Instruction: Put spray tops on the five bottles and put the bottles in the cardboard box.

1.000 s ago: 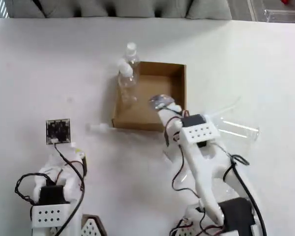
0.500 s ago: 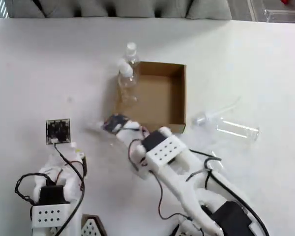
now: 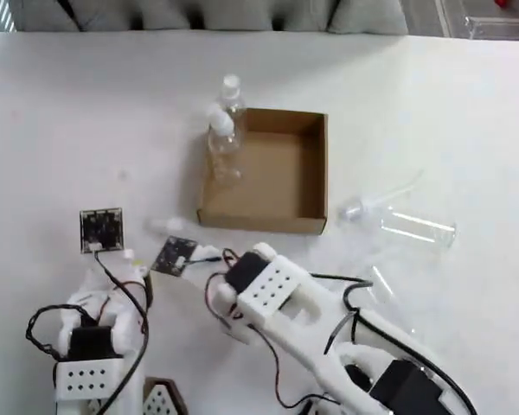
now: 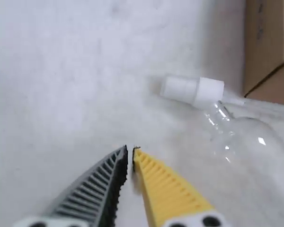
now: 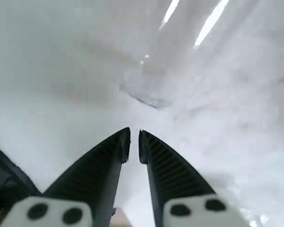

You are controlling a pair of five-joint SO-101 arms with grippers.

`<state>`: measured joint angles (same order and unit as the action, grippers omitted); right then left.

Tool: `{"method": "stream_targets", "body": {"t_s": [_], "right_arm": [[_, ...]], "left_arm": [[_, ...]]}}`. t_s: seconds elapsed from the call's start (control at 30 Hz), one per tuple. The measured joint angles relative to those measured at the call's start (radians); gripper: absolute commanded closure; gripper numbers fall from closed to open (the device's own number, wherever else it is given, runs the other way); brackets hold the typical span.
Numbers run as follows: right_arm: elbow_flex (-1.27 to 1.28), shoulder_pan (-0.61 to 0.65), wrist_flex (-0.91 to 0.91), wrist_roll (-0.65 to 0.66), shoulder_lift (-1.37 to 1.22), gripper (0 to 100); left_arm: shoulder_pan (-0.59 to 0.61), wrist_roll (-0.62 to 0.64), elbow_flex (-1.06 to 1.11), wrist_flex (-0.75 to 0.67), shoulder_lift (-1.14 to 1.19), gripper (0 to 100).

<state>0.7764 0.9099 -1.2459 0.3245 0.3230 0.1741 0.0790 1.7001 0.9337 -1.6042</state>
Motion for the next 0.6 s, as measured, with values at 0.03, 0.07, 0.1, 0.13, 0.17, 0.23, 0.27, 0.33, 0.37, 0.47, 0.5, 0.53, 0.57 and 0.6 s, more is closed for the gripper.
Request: {"method": "stream_targets", "body": {"t_s": [0.03,0.07,0.1,0.13,0.17,0.23,0.27,0.33,0.37,0.47,0.5,0.53,0.57,0.6], "right_arm": [[0.003,-0.031,0.0,0.009,0.0,98.2],[0.014,-0.066,0.009,0.021,0.0,98.2],[0.032,-0.107,0.023,0.04,0.0,98.2],[0.057,-0.15,0.055,0.061,0.0,98.2],[0.086,-0.192,0.092,0.086,0.0,98.2],[0.141,-0.269,0.172,0.133,0.0,98.2],[0.152,-0.304,0.206,0.15,0.0,98.2],[0.158,-0.35,0.253,0.164,0.0,98.2],[0.16,-0.359,0.267,0.169,0.0,98.2],[0.16,-0.365,0.304,0.173,0.002,98.2],[0.161,-0.367,0.311,0.173,0.002,98.2],[0.169,-0.371,0.321,0.173,0.003,98.2],[0.18,-0.371,0.333,0.173,0.003,98.2],[0.189,-0.371,0.348,0.173,0.002,98.2]], "left_arm": [[0.0,0.0,0.0,-0.003,0.0,97],[0.0,0.0,0.0,-0.005,0.0,97],[0.0,0.0,0.0,-0.006,0.0,97],[0.0,0.0,0.0,-0.006,0.0,97],[-0.008,0.006,0.0,-0.006,0.0,97],[-0.04,0.046,0.0,-0.006,0.0,97],[-0.052,0.061,-0.005,-0.006,0.0,97],[-0.069,0.077,-0.04,-0.006,0.0,97],[-0.074,0.081,-0.064,-0.005,0.0,97],[-0.097,0.083,-0.147,0.017,0.003,97],[-0.114,0.084,-0.176,0.031,0.021,97],[-0.132,0.087,-0.209,0.041,0.048,97],[-0.152,0.097,-0.241,0.049,0.078,97],[-0.172,0.112,-0.276,0.054,0.123,97]]}}
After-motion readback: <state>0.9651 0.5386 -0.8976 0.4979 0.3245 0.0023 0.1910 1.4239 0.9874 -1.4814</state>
